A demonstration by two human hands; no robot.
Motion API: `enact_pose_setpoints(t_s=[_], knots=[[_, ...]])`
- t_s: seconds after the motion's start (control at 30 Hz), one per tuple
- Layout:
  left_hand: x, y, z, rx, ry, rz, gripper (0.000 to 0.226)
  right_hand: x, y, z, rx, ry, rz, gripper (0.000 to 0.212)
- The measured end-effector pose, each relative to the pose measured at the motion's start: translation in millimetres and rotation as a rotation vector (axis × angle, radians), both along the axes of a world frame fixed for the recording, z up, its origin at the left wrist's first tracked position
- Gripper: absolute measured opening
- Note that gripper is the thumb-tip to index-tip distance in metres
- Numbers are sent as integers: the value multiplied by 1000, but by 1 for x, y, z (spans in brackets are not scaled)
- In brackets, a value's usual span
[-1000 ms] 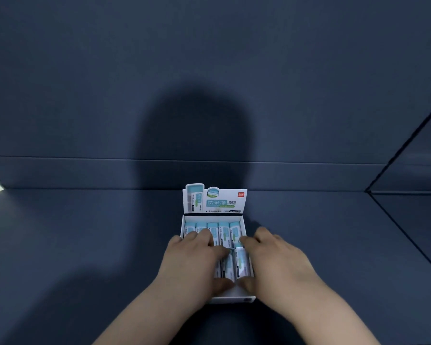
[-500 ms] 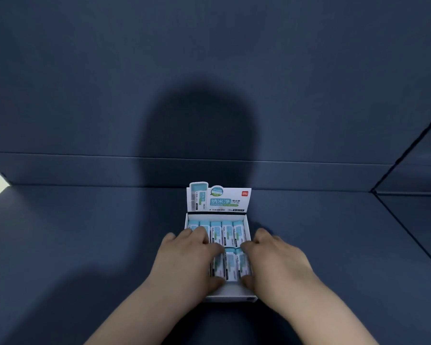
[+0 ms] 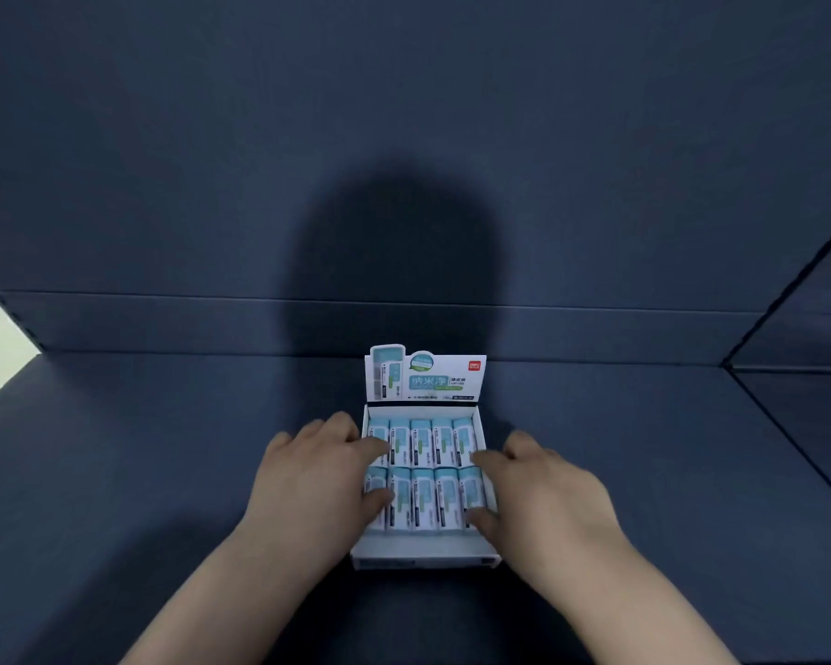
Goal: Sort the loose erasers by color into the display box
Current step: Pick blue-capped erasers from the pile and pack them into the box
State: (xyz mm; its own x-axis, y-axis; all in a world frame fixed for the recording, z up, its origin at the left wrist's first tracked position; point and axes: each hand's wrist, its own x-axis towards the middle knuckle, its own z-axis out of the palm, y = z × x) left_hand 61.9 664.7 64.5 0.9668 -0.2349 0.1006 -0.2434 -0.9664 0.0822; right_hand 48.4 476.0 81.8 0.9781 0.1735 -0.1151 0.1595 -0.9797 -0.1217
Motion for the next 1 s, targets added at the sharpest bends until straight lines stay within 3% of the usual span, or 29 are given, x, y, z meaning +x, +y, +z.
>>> enact_pose_setpoints(t_s=[0.17,0.43,0.57,1.0], knots=[[2,7,-18,-6,-116,16,41,-8,-11,0,103,-111,-39,44],[-10,-10,-17,-78,-313,-34,31,-16,-23,-1,134,-135,-63,61],[-19,-25,-11,-59,-340,-73,48,-19,-34,1,131,-128,-67,63],[-48,-154,-6,-8,-382,-73,52,-44,-153,-2,82,-184,32,67]])
